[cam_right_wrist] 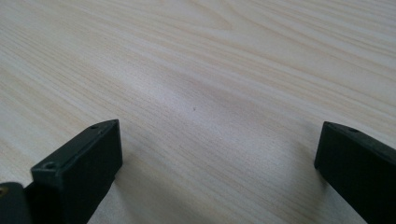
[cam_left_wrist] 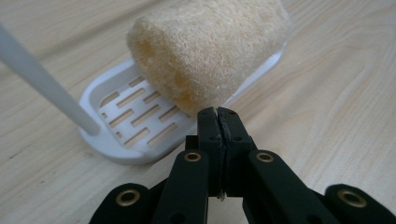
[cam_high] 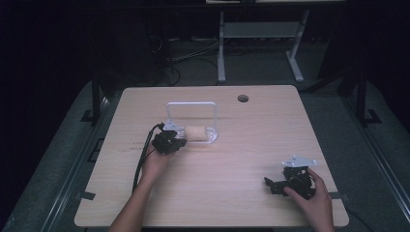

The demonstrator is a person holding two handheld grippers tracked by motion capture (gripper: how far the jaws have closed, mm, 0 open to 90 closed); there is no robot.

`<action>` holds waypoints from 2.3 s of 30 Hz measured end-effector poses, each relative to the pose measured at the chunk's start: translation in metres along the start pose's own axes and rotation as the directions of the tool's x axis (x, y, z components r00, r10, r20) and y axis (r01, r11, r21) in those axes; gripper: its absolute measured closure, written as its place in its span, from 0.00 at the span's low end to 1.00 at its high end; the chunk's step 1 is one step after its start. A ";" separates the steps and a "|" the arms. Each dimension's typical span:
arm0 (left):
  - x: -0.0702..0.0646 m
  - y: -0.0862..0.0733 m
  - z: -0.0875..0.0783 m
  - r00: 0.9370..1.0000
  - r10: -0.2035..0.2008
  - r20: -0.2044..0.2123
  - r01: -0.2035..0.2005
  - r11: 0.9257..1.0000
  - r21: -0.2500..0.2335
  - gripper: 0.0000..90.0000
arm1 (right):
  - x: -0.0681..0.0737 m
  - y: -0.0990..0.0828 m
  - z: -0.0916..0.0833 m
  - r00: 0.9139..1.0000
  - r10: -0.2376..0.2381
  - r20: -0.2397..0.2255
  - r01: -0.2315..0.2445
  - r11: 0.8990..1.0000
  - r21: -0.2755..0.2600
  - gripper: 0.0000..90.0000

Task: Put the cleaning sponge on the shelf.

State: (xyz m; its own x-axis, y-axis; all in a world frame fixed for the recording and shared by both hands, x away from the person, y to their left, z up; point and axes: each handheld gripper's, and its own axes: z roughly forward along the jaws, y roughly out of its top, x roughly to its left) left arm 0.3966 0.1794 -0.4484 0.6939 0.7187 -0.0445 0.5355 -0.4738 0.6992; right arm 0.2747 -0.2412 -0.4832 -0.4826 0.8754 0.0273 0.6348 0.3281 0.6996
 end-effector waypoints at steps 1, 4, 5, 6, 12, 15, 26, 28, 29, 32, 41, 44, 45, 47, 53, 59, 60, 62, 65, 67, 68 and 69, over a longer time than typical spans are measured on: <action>0.001 0.000 0.000 1.000 0.004 -0.002 -0.004 1.000 -0.002 0.98 | 0.000 0.000 0.000 1.000 0.000 0.000 0.000 1.000 0.000 0.01; 0.001 0.000 0.000 1.000 0.000 -0.001 0.000 1.000 -0.002 0.98 | 0.000 0.000 0.000 1.000 -0.001 0.000 0.001 1.000 0.000 0.01; 0.001 0.000 0.000 1.000 0.001 -0.001 -0.001 1.000 0.000 0.98 | 0.000 0.000 0.000 1.000 0.000 0.000 0.000 1.000 0.000 0.01; 0.000 0.000 0.000 1.000 0.002 0.001 -0.002 1.000 0.003 0.98 | 0.000 0.000 0.000 1.000 0.000 0.000 0.000 1.000 0.000 0.01; -0.004 0.001 -0.005 1.000 0.009 0.011 -0.009 1.000 0.002 0.98 | 0.000 0.000 0.000 1.000 0.000 0.000 0.000 1.000 0.000 0.01; -0.007 0.001 -0.010 1.000 0.014 0.016 -0.014 1.000 0.004 0.98 | 0.000 0.000 0.000 1.000 0.000 0.000 0.000 1.000 0.000 0.01; -0.012 -0.005 -0.032 1.000 0.022 0.008 -0.022 1.000 0.001 0.77 | 0.000 0.000 0.000 1.000 0.000 0.000 0.000 1.000 0.000 0.01; -0.013 -0.008 -0.037 1.000 0.022 0.001 -0.022 1.000 -0.008 0.70 | 0.000 0.000 0.000 1.000 0.000 0.000 0.000 1.000 0.000 0.01; -0.014 -0.010 -0.040 1.000 0.018 0.004 -0.017 1.000 -0.008 0.64 | 0.000 0.000 0.000 1.000 0.000 0.000 0.000 1.000 0.000 0.01; -0.015 -0.016 -0.046 1.000 0.019 0.001 -0.019 1.000 -0.006 0.52 | 0.000 0.000 0.000 1.000 -0.001 0.000 0.001 1.000 0.000 0.01; -0.021 -0.032 -0.059 1.000 0.015 -0.019 -0.015 1.000 -0.010 0.33 | 0.000 0.000 0.000 1.000 0.000 0.000 0.000 1.000 0.000 0.01; -0.023 -0.038 -0.062 0.999 0.023 -0.023 -0.023 1.000 -0.004 0.28 | 0.000 0.000 0.000 1.000 0.000 0.000 0.000 1.000 0.000 0.01; -0.024 -0.041 -0.062 0.999 0.021 -0.024 -0.021 1.000 -0.001 0.26 | 0.000 0.000 0.000 1.000 0.000 0.000 0.000 1.000 0.000 0.01; -0.025 -0.045 -0.064 0.999 0.023 -0.022 -0.023 1.000 0.003 0.24 | 0.000 0.000 0.000 1.000 0.000 0.000 0.000 1.000 0.000 0.01; -0.028 -0.056 -0.071 0.999 0.027 -0.028 -0.027 1.000 0.003 0.22 | 0.000 0.000 0.000 1.000 0.000 0.000 0.000 1.000 0.000 0.01; -0.028 -0.068 -0.081 0.999 0.026 -0.044 -0.026 1.000 0.002 0.19 | 0.000 0.000 0.000 1.000 -0.001 0.000 0.001 1.000 0.000 0.01; -0.029 -0.071 -0.084 0.998 0.025 -0.050 -0.025 1.000 0.001 0.19 | 0.000 0.000 0.000 1.000 -0.001 0.000 0.001 1.000 0.000 0.01; -0.029 -0.074 -0.086 0.998 0.025 -0.053 -0.025 1.000 0.001 0.19 | 0.000 0.000 0.000 1.000 0.002 0.000 -0.002 1.000 0.000 0.01; -0.029 -0.082 -0.090 0.998 0.019 -0.061 -0.019 1.000 0.003 0.18 | 0.000 0.000 0.000 1.000 0.002 -0.001 -0.002 1.000 0.000 0.01; -0.029 -0.087 -0.092 0.998 0.017 -0.065 -0.017 1.000 0.007 0.18 | 0.000 0.000 0.000 1.000 0.002 -0.001 -0.002 1.000 -0.001 0.01; -0.028 -0.089 -0.093 0.998 0.014 -0.069 -0.013 1.000 0.009 0.18 | 0.000 0.000 0.000 1.000 0.002 -0.001 -0.002 1.000 0.000 0.01; -0.028 -0.091 -0.094 0.997 0.013 -0.072 -0.013 1.000 0.007 0.18 | 0.000 0.000 0.000 1.000 0.002 -0.001 -0.002 1.000 0.000 0.01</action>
State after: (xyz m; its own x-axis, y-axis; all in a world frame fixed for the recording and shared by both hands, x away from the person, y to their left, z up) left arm 0.2833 0.2502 -0.4442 0.6647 0.7469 0.0159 0.5299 -0.4863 0.6948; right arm 0.2747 -0.2410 -0.4831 -0.4820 0.8757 0.0294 0.6355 0.3263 0.6998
